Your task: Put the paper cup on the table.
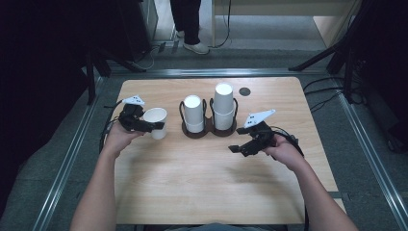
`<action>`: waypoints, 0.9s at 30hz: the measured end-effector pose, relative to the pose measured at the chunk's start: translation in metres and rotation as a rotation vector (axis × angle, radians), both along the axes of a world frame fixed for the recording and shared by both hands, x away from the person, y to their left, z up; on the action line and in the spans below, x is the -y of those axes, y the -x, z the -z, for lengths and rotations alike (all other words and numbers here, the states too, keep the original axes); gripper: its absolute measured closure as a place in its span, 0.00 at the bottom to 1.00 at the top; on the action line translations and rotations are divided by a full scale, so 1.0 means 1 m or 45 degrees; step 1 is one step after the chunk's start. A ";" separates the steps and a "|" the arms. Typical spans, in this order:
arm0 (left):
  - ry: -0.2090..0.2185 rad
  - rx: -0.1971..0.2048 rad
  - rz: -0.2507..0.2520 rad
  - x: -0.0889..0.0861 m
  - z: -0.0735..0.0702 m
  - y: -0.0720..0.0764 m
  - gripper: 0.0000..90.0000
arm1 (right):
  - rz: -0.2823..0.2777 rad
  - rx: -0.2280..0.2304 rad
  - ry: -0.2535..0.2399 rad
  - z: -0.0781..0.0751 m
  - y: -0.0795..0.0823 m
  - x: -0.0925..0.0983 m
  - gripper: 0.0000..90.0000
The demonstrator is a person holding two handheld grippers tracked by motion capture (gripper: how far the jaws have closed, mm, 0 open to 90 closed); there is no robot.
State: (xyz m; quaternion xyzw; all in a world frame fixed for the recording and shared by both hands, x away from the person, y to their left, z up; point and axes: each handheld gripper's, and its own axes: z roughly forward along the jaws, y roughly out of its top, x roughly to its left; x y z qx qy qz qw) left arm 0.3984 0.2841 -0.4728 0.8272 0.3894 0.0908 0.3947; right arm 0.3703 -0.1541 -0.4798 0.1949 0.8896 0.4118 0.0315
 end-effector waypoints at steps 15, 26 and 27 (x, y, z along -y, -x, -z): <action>-0.043 0.025 -0.146 -0.014 0.017 -0.007 0.27 | -0.010 0.000 0.015 0.003 0.002 -0.002 0.24; -0.052 0.017 -0.146 -0.015 0.024 -0.008 0.26 | -0.008 -0.001 0.018 0.003 0.002 -0.003 0.24; -0.050 0.017 -0.144 -0.015 0.024 -0.008 0.26 | -0.009 -0.001 0.018 0.003 0.002 -0.003 0.24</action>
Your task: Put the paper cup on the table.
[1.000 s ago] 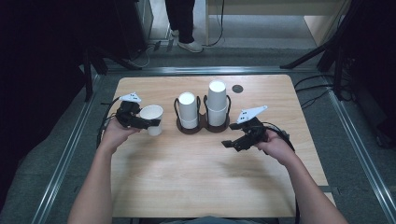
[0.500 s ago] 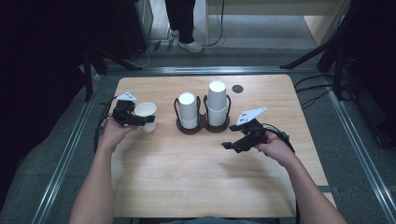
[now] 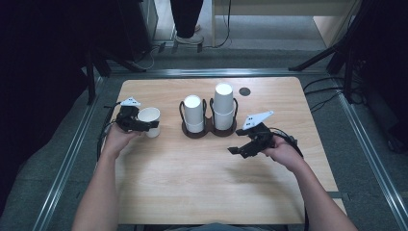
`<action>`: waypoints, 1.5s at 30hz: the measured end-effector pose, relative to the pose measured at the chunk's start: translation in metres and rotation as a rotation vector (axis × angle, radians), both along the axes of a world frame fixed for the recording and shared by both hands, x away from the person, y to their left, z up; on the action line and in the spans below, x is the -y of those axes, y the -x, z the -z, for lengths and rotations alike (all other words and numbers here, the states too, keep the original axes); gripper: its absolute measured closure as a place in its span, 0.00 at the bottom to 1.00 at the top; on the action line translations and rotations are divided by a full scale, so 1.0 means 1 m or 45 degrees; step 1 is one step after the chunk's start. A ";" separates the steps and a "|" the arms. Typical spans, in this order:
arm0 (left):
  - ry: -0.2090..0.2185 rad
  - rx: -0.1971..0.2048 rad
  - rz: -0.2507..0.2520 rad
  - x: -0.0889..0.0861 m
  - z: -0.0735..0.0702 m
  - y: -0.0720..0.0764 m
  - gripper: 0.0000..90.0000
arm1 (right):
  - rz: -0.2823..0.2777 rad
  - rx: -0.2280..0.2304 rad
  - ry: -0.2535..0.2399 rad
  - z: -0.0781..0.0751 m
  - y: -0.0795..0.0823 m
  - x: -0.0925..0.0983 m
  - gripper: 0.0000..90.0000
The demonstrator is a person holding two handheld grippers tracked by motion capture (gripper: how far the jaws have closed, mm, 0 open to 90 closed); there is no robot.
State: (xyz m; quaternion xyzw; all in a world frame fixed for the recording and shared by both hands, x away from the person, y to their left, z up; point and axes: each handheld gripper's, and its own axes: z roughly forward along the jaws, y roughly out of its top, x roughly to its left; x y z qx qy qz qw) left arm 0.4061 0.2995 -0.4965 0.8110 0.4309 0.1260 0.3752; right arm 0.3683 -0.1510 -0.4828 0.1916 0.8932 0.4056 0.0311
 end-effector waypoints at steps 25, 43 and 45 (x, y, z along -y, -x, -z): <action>0.061 -0.086 0.011 0.003 -0.012 -0.001 0.13 | 0.001 0.000 0.010 0.000 0.000 0.003 0.24; 0.081 -0.021 -0.017 0.003 -0.040 0.005 0.10 | -0.003 0.005 0.018 0.000 0.000 0.004 0.24; 0.097 -0.012 -0.011 0.004 -0.044 0.007 0.10 | -0.003 0.008 0.019 0.000 0.000 0.004 0.24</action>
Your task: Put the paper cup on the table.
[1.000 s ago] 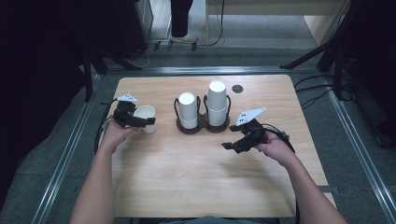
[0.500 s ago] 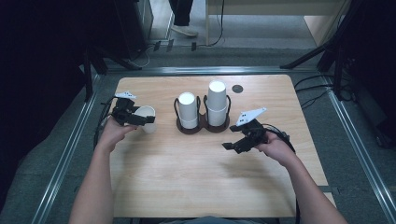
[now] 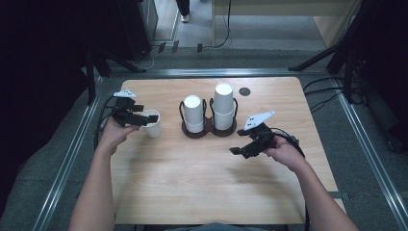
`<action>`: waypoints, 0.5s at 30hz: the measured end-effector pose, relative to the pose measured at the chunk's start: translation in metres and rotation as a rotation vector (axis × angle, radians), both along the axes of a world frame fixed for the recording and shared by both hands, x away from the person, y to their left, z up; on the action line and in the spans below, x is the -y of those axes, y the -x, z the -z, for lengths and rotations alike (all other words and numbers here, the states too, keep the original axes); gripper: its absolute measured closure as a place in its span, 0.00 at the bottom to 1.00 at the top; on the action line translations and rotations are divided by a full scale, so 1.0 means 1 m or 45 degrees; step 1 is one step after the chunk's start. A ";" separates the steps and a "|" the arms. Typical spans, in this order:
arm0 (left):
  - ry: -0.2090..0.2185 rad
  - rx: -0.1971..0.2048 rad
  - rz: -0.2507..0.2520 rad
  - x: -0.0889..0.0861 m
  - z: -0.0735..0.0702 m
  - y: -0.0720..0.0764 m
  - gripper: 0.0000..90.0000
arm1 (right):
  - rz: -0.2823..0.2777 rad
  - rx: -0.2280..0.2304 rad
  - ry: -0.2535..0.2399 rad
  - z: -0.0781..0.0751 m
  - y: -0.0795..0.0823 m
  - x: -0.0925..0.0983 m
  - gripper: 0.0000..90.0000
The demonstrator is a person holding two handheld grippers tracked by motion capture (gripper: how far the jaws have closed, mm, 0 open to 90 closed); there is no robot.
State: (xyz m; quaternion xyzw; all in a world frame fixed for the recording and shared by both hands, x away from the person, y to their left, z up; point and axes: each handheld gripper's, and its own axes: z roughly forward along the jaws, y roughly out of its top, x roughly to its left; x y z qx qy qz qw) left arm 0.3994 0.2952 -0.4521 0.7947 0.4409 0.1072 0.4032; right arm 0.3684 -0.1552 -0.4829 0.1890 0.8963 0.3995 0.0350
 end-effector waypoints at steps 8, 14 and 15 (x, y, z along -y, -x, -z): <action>-0.022 0.000 0.042 0.012 -0.009 0.005 0.10 | 0.005 0.001 0.001 -0.001 0.001 0.001 0.24; -0.017 0.000 0.077 0.023 -0.014 0.009 0.10 | 0.004 0.003 -0.001 -0.002 0.002 0.001 0.24; -0.022 0.000 0.088 0.025 -0.014 0.010 0.10 | 0.003 0.006 -0.001 -0.002 0.002 0.001 0.24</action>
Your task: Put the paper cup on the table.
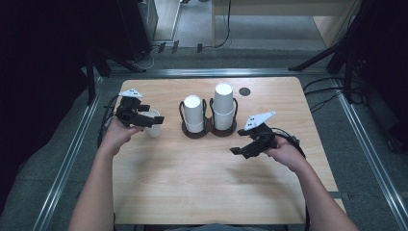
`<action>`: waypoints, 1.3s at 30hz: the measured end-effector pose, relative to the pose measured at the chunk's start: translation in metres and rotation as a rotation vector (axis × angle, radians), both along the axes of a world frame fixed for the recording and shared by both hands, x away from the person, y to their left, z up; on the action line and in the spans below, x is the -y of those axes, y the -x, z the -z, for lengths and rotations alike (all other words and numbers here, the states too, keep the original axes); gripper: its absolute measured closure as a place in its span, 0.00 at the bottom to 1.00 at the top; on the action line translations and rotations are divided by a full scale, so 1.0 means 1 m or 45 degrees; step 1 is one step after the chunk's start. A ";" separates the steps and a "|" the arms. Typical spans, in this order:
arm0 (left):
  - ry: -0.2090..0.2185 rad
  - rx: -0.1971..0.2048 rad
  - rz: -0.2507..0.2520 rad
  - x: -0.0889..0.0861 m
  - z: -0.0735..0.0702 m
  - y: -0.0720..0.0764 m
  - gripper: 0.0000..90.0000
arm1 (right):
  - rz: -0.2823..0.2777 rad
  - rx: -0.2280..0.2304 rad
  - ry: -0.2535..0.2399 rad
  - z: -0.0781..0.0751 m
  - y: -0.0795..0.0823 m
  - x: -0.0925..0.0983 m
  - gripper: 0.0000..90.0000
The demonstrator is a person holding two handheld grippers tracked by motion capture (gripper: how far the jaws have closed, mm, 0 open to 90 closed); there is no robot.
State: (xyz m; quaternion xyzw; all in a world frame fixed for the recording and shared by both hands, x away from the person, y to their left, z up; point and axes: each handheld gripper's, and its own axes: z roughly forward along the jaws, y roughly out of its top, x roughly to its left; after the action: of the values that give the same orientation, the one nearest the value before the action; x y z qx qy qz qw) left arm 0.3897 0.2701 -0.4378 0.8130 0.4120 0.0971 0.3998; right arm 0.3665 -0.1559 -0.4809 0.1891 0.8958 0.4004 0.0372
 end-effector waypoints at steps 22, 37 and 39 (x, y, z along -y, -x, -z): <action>0.006 0.025 0.143 0.038 0.007 0.030 0.10 | -0.004 0.001 0.014 -0.001 0.003 0.000 0.24; 0.006 -0.009 0.248 0.071 0.020 0.044 0.10 | -0.012 0.008 0.026 0.002 0.005 -0.003 0.24; 0.000 -0.009 0.254 0.077 0.022 0.045 0.10 | -0.010 0.005 0.028 0.003 0.005 -0.004 0.24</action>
State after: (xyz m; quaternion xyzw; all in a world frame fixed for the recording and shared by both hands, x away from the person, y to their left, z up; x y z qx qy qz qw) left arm 0.3451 0.1935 -0.4602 0.8503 0.3305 0.0539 0.4061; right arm 0.3613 -0.1524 -0.4835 0.1844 0.9008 0.3912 0.0396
